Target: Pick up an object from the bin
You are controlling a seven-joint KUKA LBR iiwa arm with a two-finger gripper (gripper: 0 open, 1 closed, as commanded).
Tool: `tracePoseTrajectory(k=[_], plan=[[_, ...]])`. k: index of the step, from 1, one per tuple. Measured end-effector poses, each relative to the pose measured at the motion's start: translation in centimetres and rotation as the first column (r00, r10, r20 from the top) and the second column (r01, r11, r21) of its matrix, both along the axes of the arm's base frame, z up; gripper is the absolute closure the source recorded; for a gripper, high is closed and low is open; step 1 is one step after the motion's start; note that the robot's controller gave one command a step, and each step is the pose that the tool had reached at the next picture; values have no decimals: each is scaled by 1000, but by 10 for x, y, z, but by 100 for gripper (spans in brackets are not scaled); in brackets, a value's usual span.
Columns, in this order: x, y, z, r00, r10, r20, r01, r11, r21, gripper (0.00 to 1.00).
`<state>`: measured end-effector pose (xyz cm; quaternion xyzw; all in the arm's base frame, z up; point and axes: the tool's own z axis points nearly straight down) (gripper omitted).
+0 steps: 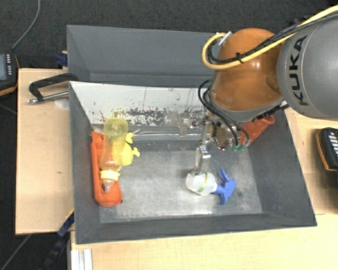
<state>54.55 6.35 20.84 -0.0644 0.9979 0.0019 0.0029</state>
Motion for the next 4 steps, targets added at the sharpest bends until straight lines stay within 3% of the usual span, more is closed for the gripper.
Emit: tracePoseTrajectory(k=[1,2,3,4], plan=[[-16,-24,-46,994,105,-1,-105,994,-3,0],[-25,-58,-88,999,-46,2,46,999,2,0],[-14,-84,-138,999,35,0,-35,999,-2,100],[-14,-84,-138,999,35,0,-35,999,-2,100]])
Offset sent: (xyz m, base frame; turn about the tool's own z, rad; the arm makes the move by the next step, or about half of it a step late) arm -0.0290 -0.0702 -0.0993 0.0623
